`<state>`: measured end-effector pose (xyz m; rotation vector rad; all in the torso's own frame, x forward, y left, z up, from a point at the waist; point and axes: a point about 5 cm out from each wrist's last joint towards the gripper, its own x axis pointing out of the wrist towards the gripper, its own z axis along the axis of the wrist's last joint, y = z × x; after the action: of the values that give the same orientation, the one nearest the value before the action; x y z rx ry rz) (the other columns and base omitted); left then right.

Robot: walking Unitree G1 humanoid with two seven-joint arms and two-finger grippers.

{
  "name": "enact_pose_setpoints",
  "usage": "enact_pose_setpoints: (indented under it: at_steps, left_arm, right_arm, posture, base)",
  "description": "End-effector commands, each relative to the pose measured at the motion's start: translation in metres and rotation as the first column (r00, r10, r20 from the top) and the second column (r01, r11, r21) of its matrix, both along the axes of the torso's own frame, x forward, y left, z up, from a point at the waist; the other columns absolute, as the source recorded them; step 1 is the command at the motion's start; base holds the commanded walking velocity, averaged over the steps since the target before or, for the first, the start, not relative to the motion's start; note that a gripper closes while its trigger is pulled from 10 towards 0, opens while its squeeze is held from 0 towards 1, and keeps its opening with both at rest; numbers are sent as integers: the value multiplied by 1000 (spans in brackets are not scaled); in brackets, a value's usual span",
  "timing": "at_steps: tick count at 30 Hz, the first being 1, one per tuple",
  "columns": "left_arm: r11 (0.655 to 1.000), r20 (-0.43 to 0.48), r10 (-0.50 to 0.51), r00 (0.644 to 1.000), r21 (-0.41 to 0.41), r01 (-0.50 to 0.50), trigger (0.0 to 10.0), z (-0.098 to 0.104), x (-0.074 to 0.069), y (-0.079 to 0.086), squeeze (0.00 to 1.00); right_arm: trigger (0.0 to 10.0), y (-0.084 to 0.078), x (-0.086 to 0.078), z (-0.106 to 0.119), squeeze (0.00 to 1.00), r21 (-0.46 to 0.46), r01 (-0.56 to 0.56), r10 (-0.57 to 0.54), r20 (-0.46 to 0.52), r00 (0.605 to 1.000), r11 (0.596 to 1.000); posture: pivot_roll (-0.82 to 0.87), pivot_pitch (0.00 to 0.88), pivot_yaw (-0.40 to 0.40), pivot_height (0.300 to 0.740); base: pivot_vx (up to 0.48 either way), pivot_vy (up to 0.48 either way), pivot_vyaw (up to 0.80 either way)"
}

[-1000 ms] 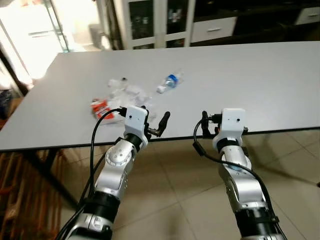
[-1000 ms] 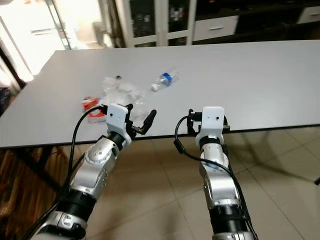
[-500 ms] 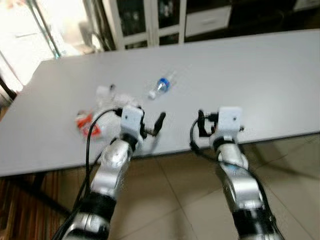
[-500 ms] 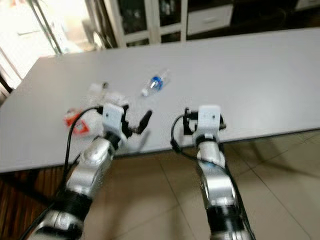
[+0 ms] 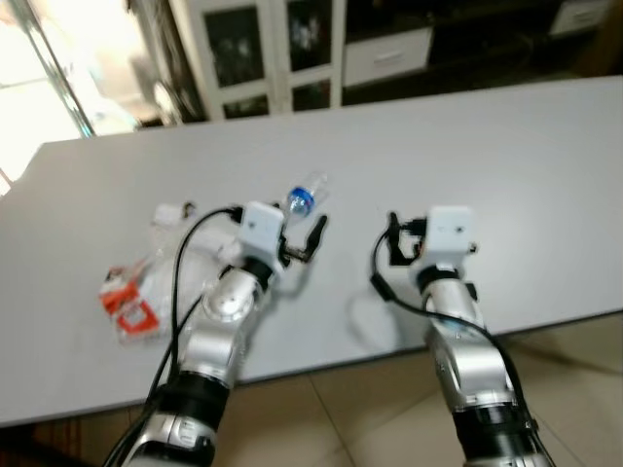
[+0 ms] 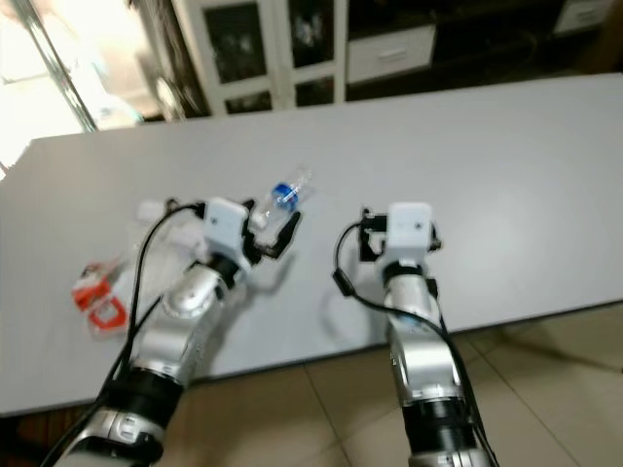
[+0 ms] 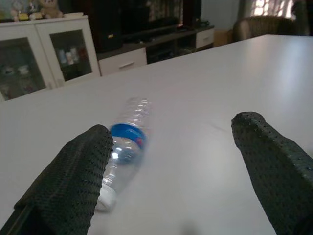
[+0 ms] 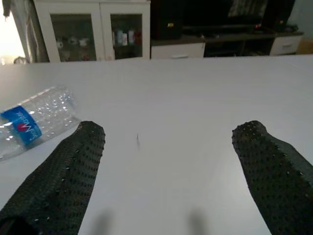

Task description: Picking trash to rubbish bin

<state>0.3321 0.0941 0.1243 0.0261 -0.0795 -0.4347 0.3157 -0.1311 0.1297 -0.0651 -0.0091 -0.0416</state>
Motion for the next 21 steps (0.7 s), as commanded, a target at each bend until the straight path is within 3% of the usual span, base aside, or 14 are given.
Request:
enact_pose_setpoints:
  at_steps: [1,21]
  left_arm:
    - [1000,8,-17,1000,4,17,10000,2,0,-7,0]
    - [999,-8,27,1000,19,-27,10000,0,2,-3,0]
  right_arm:
    - [10000,-6,1,2,0,-7,4,-4,3,1000,1000]
    - [10000,2,5,15,0,-76,-138,141,37,989,988]
  posture:
    - [-44,15,47,740]
    - [-45,20,43,740]
  base:
    - [0,0,0]
    - [0,0,0]
